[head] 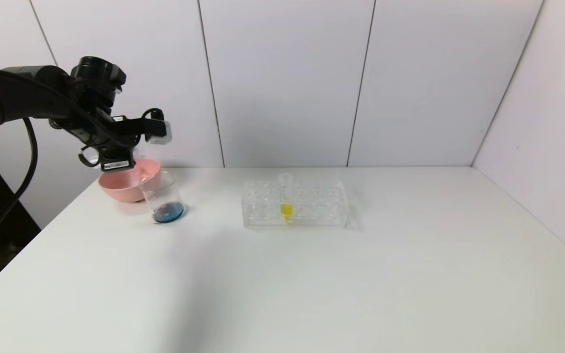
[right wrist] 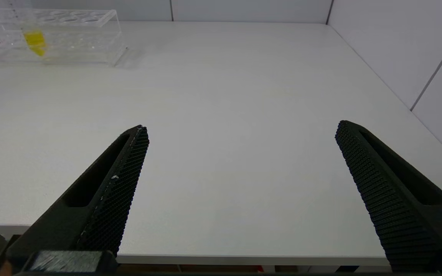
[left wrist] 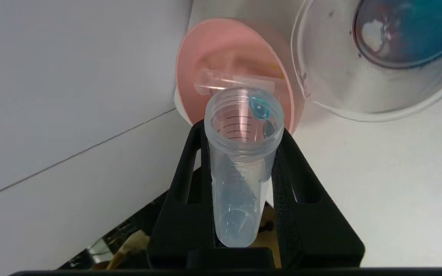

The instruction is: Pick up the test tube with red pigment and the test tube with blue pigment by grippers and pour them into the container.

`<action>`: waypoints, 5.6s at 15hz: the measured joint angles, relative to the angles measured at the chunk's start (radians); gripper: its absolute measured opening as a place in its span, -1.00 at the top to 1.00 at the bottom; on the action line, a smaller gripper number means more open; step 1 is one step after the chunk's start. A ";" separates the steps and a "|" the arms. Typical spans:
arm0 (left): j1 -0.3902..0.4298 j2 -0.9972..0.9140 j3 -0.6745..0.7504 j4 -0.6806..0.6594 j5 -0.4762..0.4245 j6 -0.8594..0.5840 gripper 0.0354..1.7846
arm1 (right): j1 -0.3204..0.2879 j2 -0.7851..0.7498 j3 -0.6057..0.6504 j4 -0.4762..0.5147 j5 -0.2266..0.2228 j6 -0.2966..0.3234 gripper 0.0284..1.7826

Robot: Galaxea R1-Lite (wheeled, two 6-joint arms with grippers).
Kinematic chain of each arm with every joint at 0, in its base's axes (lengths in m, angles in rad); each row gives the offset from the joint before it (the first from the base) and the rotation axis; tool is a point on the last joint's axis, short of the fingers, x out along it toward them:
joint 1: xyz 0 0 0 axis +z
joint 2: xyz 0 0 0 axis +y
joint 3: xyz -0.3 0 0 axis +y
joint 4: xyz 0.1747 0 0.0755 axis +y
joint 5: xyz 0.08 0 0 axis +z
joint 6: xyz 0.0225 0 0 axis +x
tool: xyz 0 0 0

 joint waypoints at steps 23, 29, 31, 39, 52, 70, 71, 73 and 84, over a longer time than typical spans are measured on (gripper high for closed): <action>0.040 -0.023 0.049 -0.527 0.061 -1.138 0.53 | 0.000 0.000 0.000 0.000 0.000 0.000 -0.99; 0.064 0.018 0.082 -0.546 0.061 -1.175 0.53 | 0.000 0.000 0.000 0.000 0.000 0.000 -0.99; 0.070 0.041 0.112 -0.602 0.057 -1.181 0.53 | 0.000 0.000 0.000 0.000 0.000 0.000 -0.99; 0.082 0.149 0.224 -0.811 0.049 -1.181 0.53 | 0.000 0.000 0.000 0.000 0.000 0.000 -0.99; 0.080 0.154 0.264 -0.823 0.047 -1.181 -0.48 | 0.000 0.000 0.000 0.000 0.000 0.000 -0.99; 0.049 -0.703 0.767 -0.909 -0.224 -1.057 -0.98 | 0.000 0.000 0.000 0.000 0.000 0.000 -0.99; 0.049 -0.780 0.812 -0.902 -0.259 -1.054 -0.98 | 0.000 0.000 0.000 0.000 0.000 0.000 -0.99; 0.052 -0.955 0.913 -0.869 -0.305 -1.048 -0.98 | 0.000 0.000 0.000 0.000 0.000 0.000 -0.99; 0.048 -1.857 1.556 -0.767 -0.411 -0.818 -0.98 | 0.000 0.000 0.000 0.000 0.000 0.000 -0.99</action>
